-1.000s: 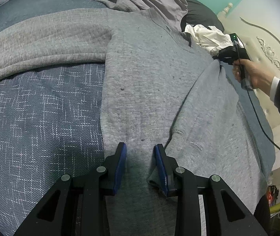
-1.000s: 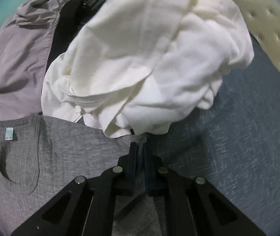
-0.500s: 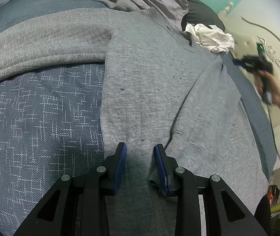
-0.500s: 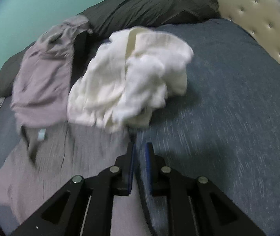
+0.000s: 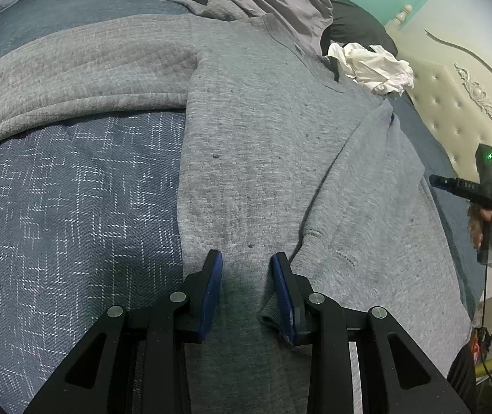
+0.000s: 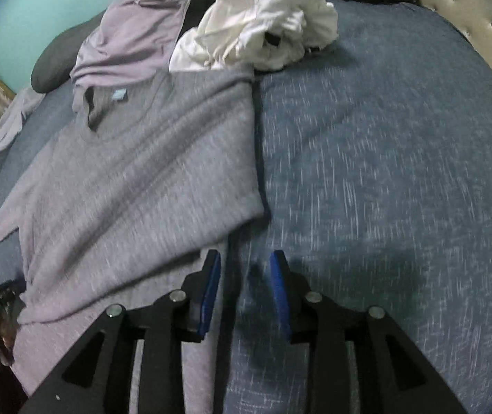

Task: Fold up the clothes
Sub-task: 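Lay the folded side down along the sweater body and open the right gripper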

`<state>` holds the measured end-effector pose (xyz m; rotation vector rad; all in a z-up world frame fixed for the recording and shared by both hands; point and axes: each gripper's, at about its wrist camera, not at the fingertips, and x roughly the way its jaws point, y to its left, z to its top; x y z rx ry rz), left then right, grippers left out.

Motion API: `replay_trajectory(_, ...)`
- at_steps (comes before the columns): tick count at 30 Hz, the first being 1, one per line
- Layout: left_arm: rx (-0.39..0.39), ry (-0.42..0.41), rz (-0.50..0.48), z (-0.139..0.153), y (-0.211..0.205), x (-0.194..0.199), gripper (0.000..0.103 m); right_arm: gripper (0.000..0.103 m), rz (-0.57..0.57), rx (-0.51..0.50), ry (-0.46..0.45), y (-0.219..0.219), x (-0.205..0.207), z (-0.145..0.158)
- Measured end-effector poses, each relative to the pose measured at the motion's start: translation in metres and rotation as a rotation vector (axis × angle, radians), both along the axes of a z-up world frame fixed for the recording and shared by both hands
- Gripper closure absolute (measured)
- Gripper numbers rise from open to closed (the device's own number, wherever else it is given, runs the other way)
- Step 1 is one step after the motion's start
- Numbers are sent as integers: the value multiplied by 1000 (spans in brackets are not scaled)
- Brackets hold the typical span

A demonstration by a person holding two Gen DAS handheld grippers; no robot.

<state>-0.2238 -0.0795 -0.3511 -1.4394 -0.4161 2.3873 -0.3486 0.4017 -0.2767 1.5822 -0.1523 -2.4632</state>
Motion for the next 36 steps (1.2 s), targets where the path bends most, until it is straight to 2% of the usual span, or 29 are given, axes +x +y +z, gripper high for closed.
replay_trajectory(13,4,-4,1,-1,0,-3,70,73,5,40,9,-22,-17,-24)
replay_trajectory(19,2,-3,-5,-3,0,-2,70,73,-68,34,49,-17,-31,-28)
replay_trajectory(23,3,-3,-7,-3,-1,-3,70,73,-92,-26,72,-10,-35,-30)
replay_trajectory(24,3,-4,-7,-2,-1,-3,70,77,-91,-33,76,-9,-35,-30)
replay_trajectory(25,3,-4,-8,-2,-1,-4,70,91,-92,-28,72,-9,-35,-31)
replay_trajectory(26,2,-3,-8,-2,0,-4,70,96,-95,-22,71,-8,-35,-31)
replay_trajectory(33,-1,-3,-11,-2,0,-4,70,99,-95,51,141,-4,-28,-12)
replay_trajectory(36,2,-4,-11,-2,0,-5,70,99,-91,91,139,-8,-32,-13)
